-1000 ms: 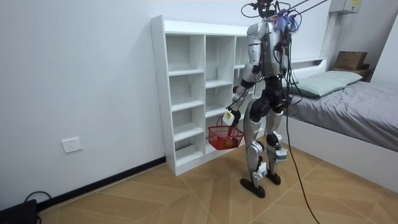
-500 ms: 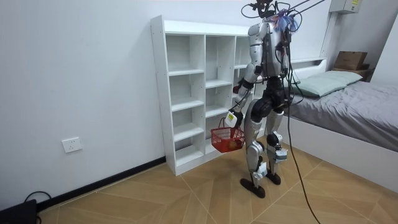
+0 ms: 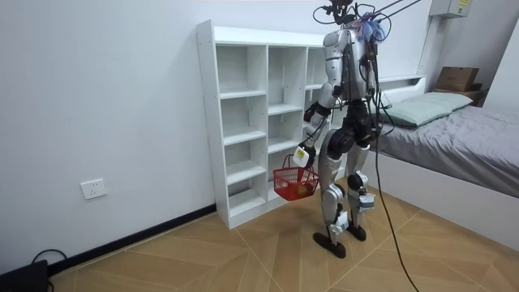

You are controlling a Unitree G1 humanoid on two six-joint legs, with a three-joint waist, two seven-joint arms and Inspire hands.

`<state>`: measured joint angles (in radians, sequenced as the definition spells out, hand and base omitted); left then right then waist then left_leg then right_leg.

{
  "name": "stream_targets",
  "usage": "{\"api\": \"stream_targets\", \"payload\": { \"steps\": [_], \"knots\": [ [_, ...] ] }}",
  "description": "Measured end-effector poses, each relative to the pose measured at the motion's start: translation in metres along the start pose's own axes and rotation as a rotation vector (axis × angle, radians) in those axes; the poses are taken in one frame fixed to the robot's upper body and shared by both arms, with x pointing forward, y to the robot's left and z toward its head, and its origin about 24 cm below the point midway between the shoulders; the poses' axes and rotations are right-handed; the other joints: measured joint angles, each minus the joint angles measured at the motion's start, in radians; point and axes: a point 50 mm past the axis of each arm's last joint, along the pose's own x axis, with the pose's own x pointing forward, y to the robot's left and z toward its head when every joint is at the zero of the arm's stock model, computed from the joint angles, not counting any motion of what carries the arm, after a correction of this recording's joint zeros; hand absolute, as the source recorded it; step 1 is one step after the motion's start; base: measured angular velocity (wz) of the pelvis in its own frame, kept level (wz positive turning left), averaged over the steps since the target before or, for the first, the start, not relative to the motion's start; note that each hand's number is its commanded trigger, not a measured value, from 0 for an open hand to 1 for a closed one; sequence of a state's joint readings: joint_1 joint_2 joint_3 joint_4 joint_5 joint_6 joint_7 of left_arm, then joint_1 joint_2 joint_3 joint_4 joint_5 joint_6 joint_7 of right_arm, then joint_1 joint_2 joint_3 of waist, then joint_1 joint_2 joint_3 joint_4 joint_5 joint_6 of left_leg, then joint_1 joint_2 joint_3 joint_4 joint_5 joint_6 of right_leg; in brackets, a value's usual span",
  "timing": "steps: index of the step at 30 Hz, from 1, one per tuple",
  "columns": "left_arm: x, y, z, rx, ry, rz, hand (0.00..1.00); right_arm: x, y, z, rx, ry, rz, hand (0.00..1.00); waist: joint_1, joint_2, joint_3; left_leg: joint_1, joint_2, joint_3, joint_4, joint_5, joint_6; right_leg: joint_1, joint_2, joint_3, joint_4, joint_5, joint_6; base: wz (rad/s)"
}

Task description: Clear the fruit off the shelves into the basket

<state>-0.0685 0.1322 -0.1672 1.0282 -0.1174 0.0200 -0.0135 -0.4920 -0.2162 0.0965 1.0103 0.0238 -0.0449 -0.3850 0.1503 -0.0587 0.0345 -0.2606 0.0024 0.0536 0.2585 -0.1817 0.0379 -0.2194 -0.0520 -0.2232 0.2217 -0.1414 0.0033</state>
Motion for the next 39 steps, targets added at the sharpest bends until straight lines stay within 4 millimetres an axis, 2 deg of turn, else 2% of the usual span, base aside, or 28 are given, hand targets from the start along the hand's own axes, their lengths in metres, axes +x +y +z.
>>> {"api": "stream_targets", "payload": {
  "steps": [8, 11, 19, 20, 22, 26, 32, 39],
  "knots": [
    [0.0, 0.0, 0.0, 0.001, 0.002, 0.001, 1.0, 0.0, 0.001, -0.002, -0.087, -0.015, 0.015, 0.0, 0.001, -0.001, 0.0044, -0.006, -0.001, -0.002, 0.002, 0.001, 0.0, -0.004, 0.0, -0.002, 0.0, 0.0, 0.0, 0.0],
    [0.0, 0.002, 0.0, 0.005, 0.001, 0.006, 1.0, 0.001, 0.001, -0.002, -0.128, -0.02, 0.018, 0.0, -0.001, -0.006, 0.0083, -0.012, -0.002, -0.007, 0.002, 0.004, -0.001, -0.007, -0.001, -0.01, 0.0, 0.0, 0.0, 0.07],
    [0.0, 0.005, 0.001, 0.011, -0.002, 0.012, 1.0, 0.002, -0.003, -0.003, -0.152, -0.02, 0.01, 0.0, 0.0, -0.007, 0.0085, -0.016, -0.002, -0.009, 0.002, 0.005, 0.0, -0.009, -0.003, -0.021, 0.0, 0.0, 0.0, 0.02],
    [0.0, 0.006, 0.003, 0.012, -0.004, 0.013, 1.0, 0.002, -0.004, -0.003, -0.153, -0.02, 0.009, 0.52, 0.0, -0.007, 0.0085, -0.017, -0.002, -0.008, 0.003, 0.005, 0.0, -0.009, -0.003, -0.022, 0.0, 0.0, 0.0, 0.0],
    [0.001, 0.006, 0.004, 0.013, -0.009, 0.013, 1.0, 0.003, -0.004, -0.003, -0.154, -0.021, 0.007, 1.0, 0.0, -0.006, 0.0084, -0.02, -0.002, -0.008, 0.006, 0.005, 0.0, -0.01, -0.003, -0.023, 0.0, 0.0, 0.0, 0.0],
    [0.002, 0.004, 0.01, 0.027, -0.02, 0.007, 1.0, 0.005, -0.006, 0.001, -0.159, -0.016, -0.013, 1.0, 0.0, -0.006, 0.008, -0.024, -0.002, -0.01, 0.011, 0.005, 0.0, -0.011, -0.004, -0.025, 0.0, 0.0, 0.0, 0.0],
    [0.002, 0.004, 0.01, 0.034, -0.018, 0.004, 1.0, 0.009, -0.02, 0.0, -0.189, -0.018, -0.058, 1.0, 0.001, -0.003, 0.0064, -0.025, -0.002, -0.011, 0.016, 0.005, 0.0, -0.01, -0.003, -0.026, 0.001, 0.001, -0.002, 0.0],
    [0.002, 0.001, 0.009, 0.054, -0.016, -0.007, 1.0, 0.009, -0.018, 0.0, -0.217, -0.021, -0.043, 1.0, 0.003, -0.002, 0.0053, -0.024, -0.001, -0.01, 0.016, 0.007, -0.002, -0.01, -0.002, -0.025, 0.001, 0.003, -0.004, 0.0]
  ]
}}
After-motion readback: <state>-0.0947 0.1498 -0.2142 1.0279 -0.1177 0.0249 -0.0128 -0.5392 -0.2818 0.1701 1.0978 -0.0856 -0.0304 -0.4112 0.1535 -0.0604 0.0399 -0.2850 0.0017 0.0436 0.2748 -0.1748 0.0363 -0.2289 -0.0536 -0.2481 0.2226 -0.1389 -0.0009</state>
